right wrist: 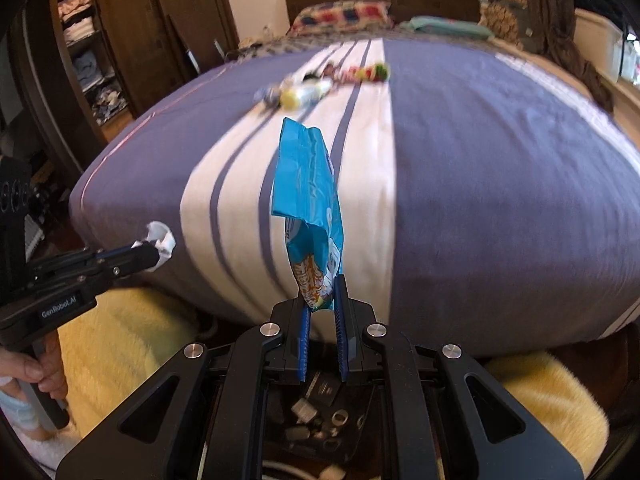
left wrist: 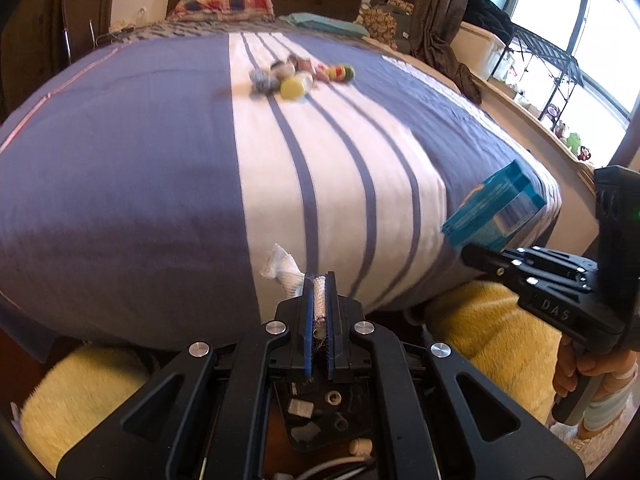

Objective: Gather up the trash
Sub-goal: 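Lower the tissue and wipes pack into the black bin and open both tools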

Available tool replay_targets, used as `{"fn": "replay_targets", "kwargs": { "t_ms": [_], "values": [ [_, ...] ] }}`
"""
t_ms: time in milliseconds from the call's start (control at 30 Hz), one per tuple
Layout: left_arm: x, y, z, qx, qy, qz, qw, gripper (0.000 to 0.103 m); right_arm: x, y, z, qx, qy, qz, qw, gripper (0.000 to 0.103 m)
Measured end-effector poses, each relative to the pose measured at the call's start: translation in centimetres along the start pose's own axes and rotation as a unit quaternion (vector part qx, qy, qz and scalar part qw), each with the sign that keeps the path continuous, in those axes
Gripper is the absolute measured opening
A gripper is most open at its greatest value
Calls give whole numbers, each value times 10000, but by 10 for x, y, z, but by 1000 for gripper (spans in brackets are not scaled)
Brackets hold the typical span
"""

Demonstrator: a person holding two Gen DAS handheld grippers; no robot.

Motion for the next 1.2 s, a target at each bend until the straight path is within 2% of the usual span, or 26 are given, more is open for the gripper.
{"fn": "replay_targets", "kwargs": {
  "t_ms": [233, 433, 667, 833, 900, 933, 1000, 1033, 1100, 1133, 1200],
  "values": [
    [-56, -32, 12, -133, 54, -660, 9977, 3, -62, -34, -6, 200, -160, -868, 9959, 12],
    [-102, -72, 23, -262, 22, -1411, 9896, 3, -98, -56, -9, 284, -302, -1449, 9886, 12],
    [-134, -102, 24, -271, 49, -2028, 9788, 4, -109, -66, -6, 308, -457, -1731, 9834, 12],
    [-141, -108, 25, -366, 74, -2188, 9751, 8, -111, -71, -2, 272, -572, -1833, 9810, 16],
    [-139, -109, 30, -325, 77, -2172, 9755, 20, -106, -72, 1, 224, -607, -1828, 9810, 19],
    [-140, -105, 26, -321, 94, -2166, 9757, 22, -104, -74, 3, 210, -641, -1818, 9810, 32],
    [-140, -104, 24, -295, 112, -2146, 9762, 26, -102, -73, 6, 198, -712, -1759, 9816, 42],
    [-139, -103, 24, -279, 123, -2131, 9766, 27, -99, -72, 7, 189, -745, -1728, 9819, 43],
    [-138, -101, 23, -224, 116, -2087, 9777, 36, -93, -67, 10, 121, -788, -1631, 9834, 43],
    [-135, -99, 23, -179, 98, -2045, 9787, 40, -91, -65, 12, 89, -783, -1590, 9841, 48],
    [-127, -91, 22, -77, 51, -1922, 9813, 60, -81, -56, 17, -15, -768, -1390, 9873, 63]
  ]
}}
Point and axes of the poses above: each gripper's, at about its wrist camera, not at the fingertips, and y roughly against the way its jaws point, z to its right, x to its top, the point moved 6 cm from there along -y, roughly the way its jaws point, and after that the axes turned 5 degrees about z, right-handed, at the moved point
